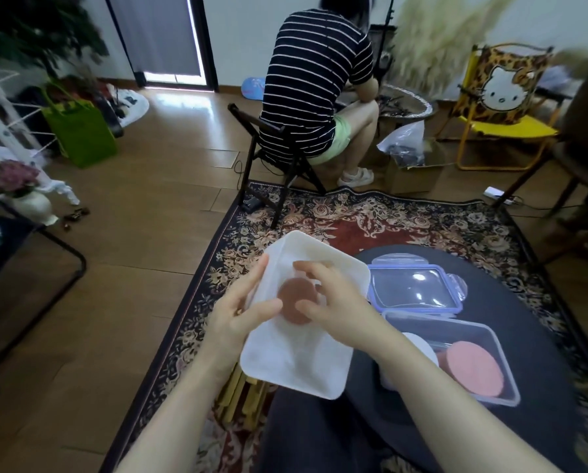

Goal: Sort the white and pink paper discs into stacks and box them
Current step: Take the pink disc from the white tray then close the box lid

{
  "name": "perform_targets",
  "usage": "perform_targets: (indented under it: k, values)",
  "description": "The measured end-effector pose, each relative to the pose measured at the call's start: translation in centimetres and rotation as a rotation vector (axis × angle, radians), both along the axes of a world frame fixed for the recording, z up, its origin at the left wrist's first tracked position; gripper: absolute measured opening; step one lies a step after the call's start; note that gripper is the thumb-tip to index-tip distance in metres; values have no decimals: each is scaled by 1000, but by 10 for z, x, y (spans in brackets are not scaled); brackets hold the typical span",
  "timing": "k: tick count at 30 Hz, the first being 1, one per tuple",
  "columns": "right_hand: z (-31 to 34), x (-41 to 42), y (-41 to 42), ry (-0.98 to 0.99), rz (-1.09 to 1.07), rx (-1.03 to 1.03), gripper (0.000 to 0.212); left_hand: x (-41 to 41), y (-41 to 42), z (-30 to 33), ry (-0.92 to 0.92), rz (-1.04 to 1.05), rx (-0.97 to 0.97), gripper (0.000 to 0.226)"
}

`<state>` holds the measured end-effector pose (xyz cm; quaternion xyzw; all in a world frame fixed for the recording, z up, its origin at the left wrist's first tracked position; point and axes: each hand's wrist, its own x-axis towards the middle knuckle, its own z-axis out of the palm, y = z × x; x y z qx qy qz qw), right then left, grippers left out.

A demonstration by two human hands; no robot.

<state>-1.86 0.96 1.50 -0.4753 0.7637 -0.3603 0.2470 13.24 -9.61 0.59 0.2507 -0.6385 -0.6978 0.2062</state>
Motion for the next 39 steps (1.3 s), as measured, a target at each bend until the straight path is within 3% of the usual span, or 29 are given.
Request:
perform_targets:
  k: [4,8,12,17,23,25,30,33,35,38,39]
  values:
    - [-3,5,-2,12,-53,26,60,1,4,3,-13,-9,-81,74]
    - [-14,10,2,-68,-35,142,50,1,8,4,-39,-19,-114,71]
    - [-15,15,7,52,103,254,27,2,8,-1,-34,-37,-95,73]
    - [-16,19,9,290,223,339,23,1,9,0,-24,-55,-79,73]
    - [-19,21,12,198,248,380,16,1,7,-2,-35,-64,-67,72]
    - [-19,22,14,143,237,356,18,2,7,-4,-38,-62,-72,72]
    - [-16,21,17,-416,136,125,29,7,5,-10,-49,-47,-80,72]
    - [-10,22,18,-543,78,5,25,9,4,-12,-32,-43,-61,73]
    - [-8,27,19,-481,-5,-89,21,10,4,-12,-13,13,-5,75]
    - [-14,37,22,-60,-272,-288,11,13,0,-11,36,165,110,76]
    - [-17,39,24,-2,-329,-343,10,14,-2,-10,51,207,135,75]
